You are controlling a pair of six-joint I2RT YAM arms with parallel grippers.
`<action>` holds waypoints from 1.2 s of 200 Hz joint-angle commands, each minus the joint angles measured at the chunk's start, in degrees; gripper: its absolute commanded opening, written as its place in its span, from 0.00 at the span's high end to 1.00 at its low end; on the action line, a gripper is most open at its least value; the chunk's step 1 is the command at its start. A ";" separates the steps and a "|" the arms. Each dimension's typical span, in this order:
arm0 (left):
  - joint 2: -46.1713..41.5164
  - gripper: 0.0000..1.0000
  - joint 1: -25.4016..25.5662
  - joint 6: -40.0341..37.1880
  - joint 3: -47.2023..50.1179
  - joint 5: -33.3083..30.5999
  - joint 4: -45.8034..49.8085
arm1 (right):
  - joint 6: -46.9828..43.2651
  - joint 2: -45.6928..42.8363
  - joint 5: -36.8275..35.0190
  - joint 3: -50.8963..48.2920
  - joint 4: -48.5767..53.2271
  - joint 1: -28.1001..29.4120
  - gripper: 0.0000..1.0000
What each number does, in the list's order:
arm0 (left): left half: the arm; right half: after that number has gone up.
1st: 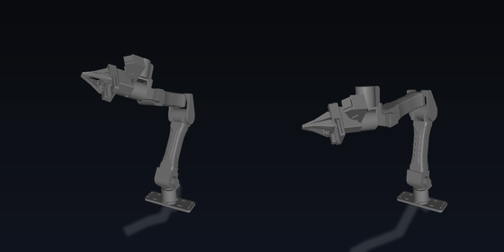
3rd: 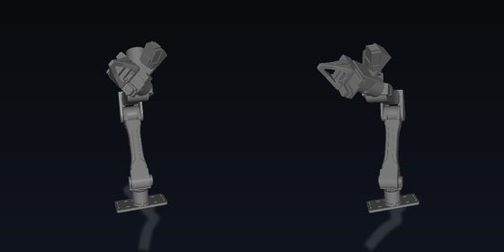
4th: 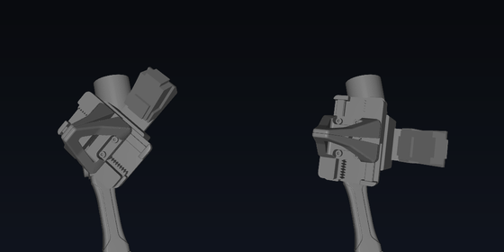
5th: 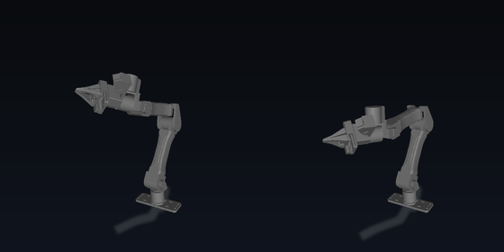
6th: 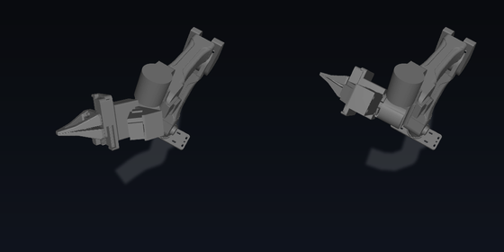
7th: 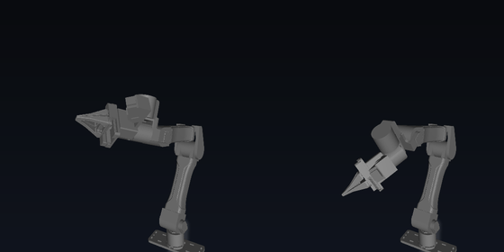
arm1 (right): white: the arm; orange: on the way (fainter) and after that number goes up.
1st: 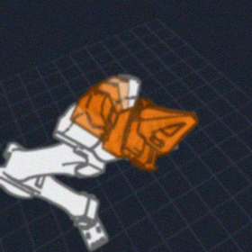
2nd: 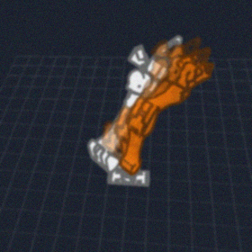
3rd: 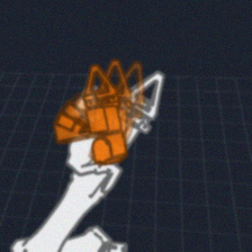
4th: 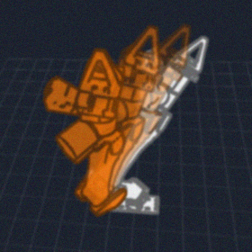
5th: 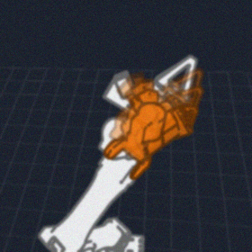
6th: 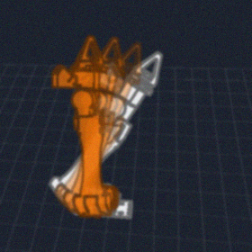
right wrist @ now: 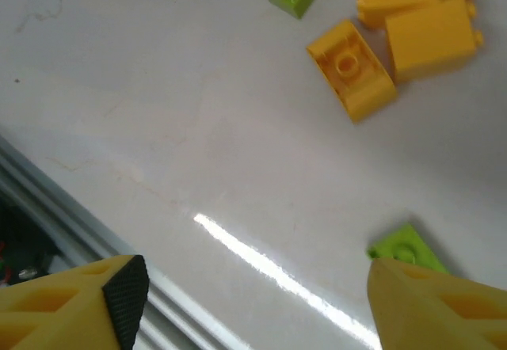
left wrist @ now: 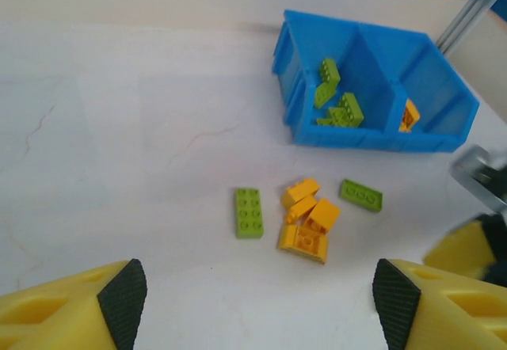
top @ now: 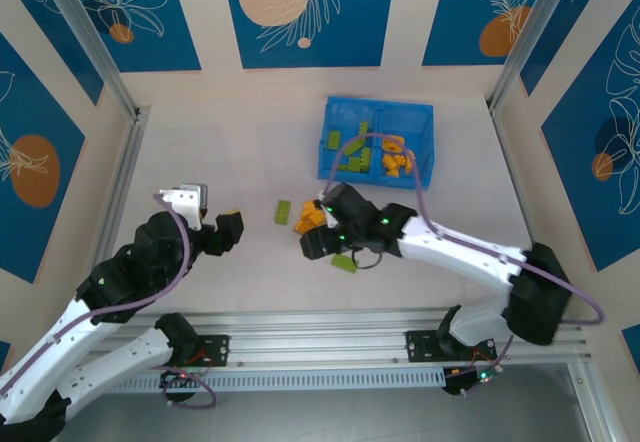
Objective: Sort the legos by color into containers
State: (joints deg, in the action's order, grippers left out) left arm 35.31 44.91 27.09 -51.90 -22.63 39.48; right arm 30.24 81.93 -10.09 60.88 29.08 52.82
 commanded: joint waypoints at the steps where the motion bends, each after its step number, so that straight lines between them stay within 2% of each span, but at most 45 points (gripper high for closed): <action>1: 0.18 0.20 0.15 0.66 0.92 0.83 4.82 | -5.93 6.60 -2.76 5.75 -2.07 -0.03 0.30; 74: 0.32 0.16 0.17 0.64 2.18 0.96 5.26 | -12.28 25.38 -8.62 19.13 -1.64 -1.05 0.33; 122: -1.55 0.15 0.18 1.35 3.28 -0.13 5.44 | -15.08 32.39 -12.75 22.64 -1.11 -2.43 0.30; 204: -1.69 0.14 0.14 1.77 3.93 -0.59 4.43 | -14.08 33.46 -9.25 18.52 -0.37 -2.68 0.33; 240: -1.72 0.13 0.14 2.03 4.26 -0.75 4.03 | -16.22 33.34 -12.59 17.30 2.17 -0.58 0.34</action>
State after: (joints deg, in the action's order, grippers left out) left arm 33.85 44.91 28.21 -48.23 -22.37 44.18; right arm 15.46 114.41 -21.67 80.79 26.55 50.61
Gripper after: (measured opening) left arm 0.866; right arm 0.660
